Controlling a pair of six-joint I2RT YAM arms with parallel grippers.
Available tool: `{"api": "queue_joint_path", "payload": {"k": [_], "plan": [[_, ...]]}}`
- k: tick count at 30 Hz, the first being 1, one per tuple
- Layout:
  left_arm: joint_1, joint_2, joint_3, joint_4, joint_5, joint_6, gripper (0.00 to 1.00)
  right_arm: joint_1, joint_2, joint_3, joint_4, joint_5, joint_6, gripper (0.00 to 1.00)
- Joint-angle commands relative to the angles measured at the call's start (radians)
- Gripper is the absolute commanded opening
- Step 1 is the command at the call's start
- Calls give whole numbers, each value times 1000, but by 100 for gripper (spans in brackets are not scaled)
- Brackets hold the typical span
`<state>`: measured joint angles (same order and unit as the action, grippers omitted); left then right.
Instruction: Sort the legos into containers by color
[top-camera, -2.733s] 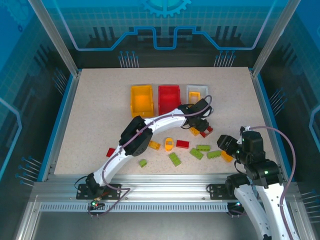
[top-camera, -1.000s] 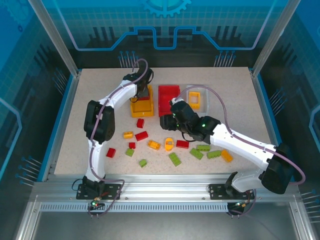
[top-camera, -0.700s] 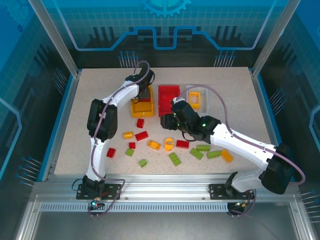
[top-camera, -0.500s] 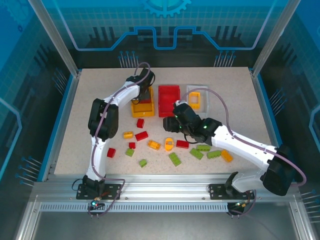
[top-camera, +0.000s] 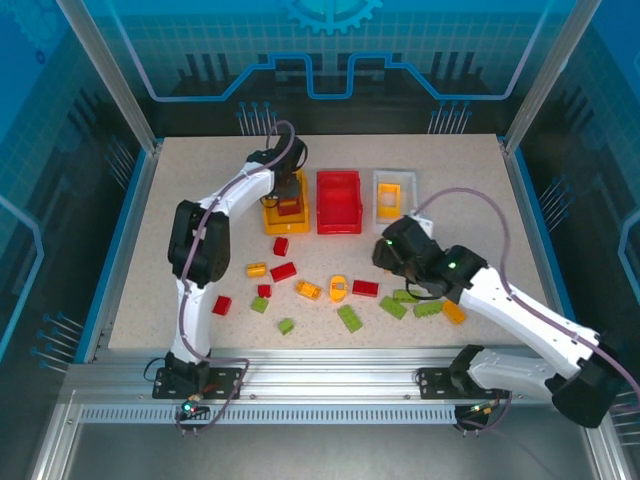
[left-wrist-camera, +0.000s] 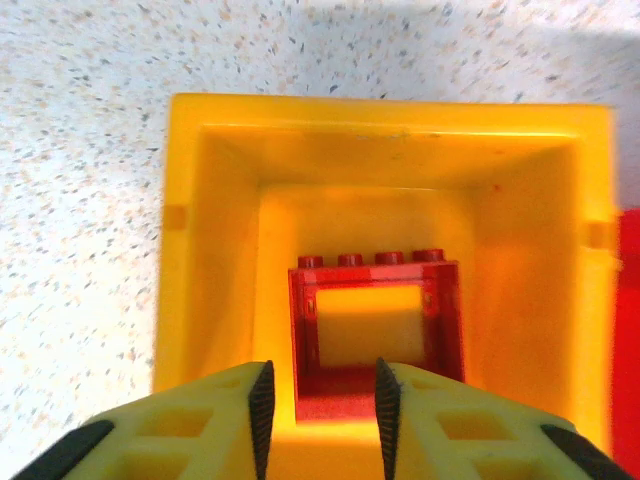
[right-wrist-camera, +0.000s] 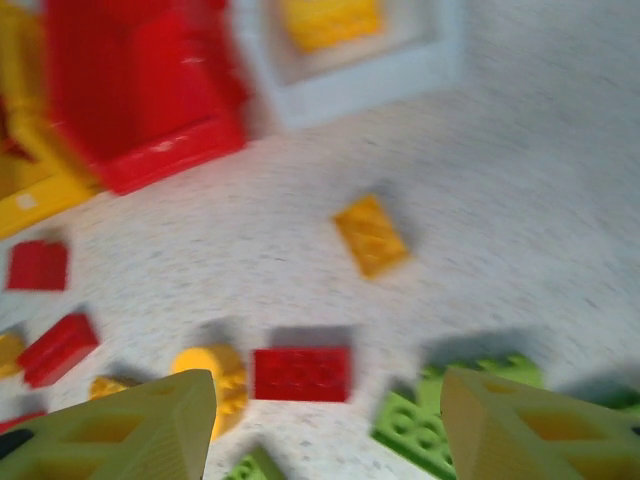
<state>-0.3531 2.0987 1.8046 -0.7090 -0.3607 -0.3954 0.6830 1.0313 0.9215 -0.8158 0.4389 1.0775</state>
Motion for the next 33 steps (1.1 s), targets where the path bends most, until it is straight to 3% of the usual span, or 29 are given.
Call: {"api": "queue_joint_path", "payload": {"k": [1,4,8,12,18,26,33], "plan": [[-54,-195,-83,61,56,-17,41,-84,-67,-76,-212,-7,242,62],[-142,-356,-229,168,135,-2,50,-187,-115,-147,-237,-96,360,62],[-313,-562,-452,342,223,47,62,-280,-131,-237,-153,-213,394,60],[-468,-728,-669,502,304,-15,65,-333,-89,-287,-102,-282,431,60],[-649,-845,-822,625,306,-80,65,-397,-47,-399,63,-373,475,60],[-716,-888,-844,612,294,-73,64,-463,-19,-447,138,-403,458,50],[-718,-917,-834,604,270,-74,63,-491,-30,-487,155,-421,455,26]]}}
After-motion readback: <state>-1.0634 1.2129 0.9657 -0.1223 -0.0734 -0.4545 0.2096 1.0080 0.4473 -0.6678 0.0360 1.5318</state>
